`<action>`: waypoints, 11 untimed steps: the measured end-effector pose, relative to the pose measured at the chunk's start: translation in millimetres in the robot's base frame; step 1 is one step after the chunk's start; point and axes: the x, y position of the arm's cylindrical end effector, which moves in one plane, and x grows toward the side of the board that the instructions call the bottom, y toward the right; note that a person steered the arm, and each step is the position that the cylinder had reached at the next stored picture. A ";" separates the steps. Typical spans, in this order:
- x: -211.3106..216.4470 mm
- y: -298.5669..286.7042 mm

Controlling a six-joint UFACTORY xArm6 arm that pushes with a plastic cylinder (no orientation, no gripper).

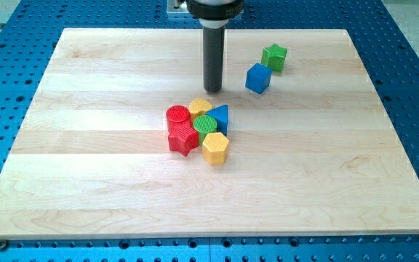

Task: Push the cube to the top right of the triangle

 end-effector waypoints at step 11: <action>34.6 81.0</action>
